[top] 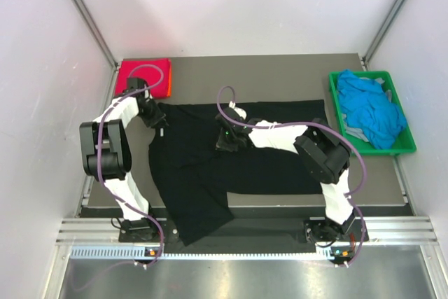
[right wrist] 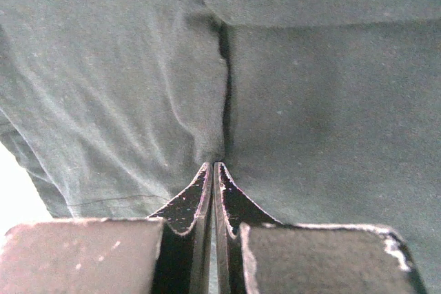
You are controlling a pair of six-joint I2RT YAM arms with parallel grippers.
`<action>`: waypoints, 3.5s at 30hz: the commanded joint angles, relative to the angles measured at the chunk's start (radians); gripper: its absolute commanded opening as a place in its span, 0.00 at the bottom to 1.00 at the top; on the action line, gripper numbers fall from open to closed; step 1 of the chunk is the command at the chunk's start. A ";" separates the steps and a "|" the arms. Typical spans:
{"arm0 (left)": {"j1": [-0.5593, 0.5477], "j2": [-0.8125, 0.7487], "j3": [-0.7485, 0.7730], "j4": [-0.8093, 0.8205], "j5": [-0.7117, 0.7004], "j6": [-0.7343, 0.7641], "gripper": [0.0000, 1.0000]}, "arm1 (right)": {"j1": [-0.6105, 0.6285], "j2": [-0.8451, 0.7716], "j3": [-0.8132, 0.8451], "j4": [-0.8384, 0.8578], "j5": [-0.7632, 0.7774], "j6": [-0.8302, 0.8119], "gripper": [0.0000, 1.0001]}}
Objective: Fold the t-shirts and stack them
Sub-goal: Fold the tshirt
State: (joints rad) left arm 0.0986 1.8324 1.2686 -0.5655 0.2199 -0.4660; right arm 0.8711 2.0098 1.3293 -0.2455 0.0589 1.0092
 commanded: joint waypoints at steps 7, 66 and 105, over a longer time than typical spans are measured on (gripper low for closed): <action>-0.007 -0.028 0.025 -0.007 0.018 0.010 0.18 | 0.020 -0.066 0.001 0.057 0.010 -0.020 0.00; 0.041 -0.018 0.159 0.072 -0.052 0.047 0.40 | 0.002 -0.138 -0.074 0.121 -0.051 -0.162 0.00; 0.092 0.289 0.270 0.171 -0.096 0.027 0.26 | -0.027 -0.137 -0.168 0.249 -0.037 -0.098 0.00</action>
State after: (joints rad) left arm 0.1688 2.0850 1.5066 -0.4179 0.1333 -0.4667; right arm 0.8539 1.9102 1.1202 0.0143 0.0036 0.9401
